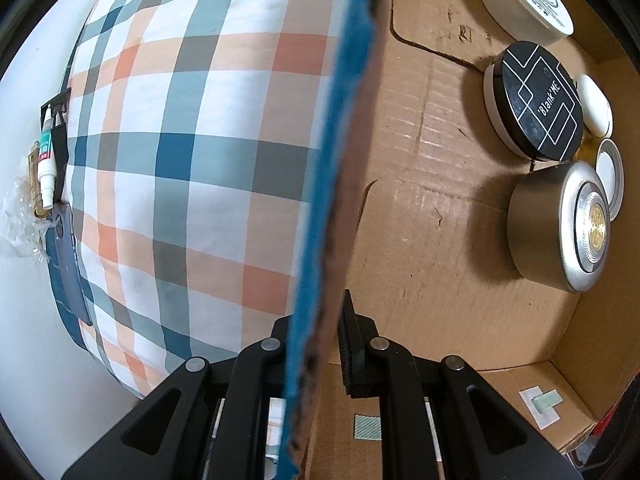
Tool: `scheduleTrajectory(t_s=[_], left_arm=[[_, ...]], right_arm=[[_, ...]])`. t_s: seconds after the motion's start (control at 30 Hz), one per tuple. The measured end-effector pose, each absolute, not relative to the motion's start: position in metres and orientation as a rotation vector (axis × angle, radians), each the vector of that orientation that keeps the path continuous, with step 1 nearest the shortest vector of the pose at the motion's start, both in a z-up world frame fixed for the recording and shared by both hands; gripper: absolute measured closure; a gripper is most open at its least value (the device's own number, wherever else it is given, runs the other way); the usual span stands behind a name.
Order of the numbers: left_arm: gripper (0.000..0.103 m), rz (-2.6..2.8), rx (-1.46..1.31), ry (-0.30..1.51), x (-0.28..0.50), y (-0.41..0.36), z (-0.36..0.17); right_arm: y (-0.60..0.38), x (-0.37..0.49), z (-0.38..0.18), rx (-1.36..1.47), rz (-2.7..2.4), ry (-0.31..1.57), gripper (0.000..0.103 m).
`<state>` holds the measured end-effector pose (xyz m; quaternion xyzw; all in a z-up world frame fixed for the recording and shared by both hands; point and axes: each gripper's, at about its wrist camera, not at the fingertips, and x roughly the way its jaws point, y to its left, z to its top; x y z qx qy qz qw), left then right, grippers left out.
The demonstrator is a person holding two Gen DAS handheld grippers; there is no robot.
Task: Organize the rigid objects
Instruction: 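Move the right tool to the red cigarette pack and grasp it, then lift the red pack and carry it over the box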
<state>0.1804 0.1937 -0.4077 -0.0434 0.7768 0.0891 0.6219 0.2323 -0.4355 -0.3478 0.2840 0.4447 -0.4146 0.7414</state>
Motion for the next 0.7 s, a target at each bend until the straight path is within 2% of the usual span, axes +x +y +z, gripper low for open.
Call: scheduleTrajectory(t_s=[0.07,0.1,0.17,0.2,0.23,0.27,0.7], left_arm=[[0.093,0.206,-0.102,1.785,0.18,0.196,-0.408],[0.093,0.206,-0.102,1.785,0.179,0.196,-0.408],[0.093,0.206,-0.101,1.785,0.179,0.198,-0.408],[0.093,0.207,-0.099,1.785,0.179,0.199,-0.408],[0.093,0.208,-0.096,1.785,0.179,0.199,-0.409],[0.093,0.208,-0.092,1.786,0.179,0.199,-0.409],[0.093,0.202,-0.072,1.783,0.179,0.184,-0.411]], right_arm=[[-0.44,0.243,-0.365,0.577,-0.893,1.047,0.004],[-0.441,0.247,-0.371,0.572,-0.87,1.081,0.019],[-0.438,0.251,-0.378,0.528,-0.832,1.121,0.03],[-0.435,0.253,-0.376,0.499,-0.808,1.128,0.042],[-0.431,0.255,-0.376,0.486,-0.778,1.142,0.058],[-0.425,0.257,-0.375,0.474,-0.749,1.158,0.066],[-0.306,0.227,-0.385,0.449,-0.295,1.514,0.066]])
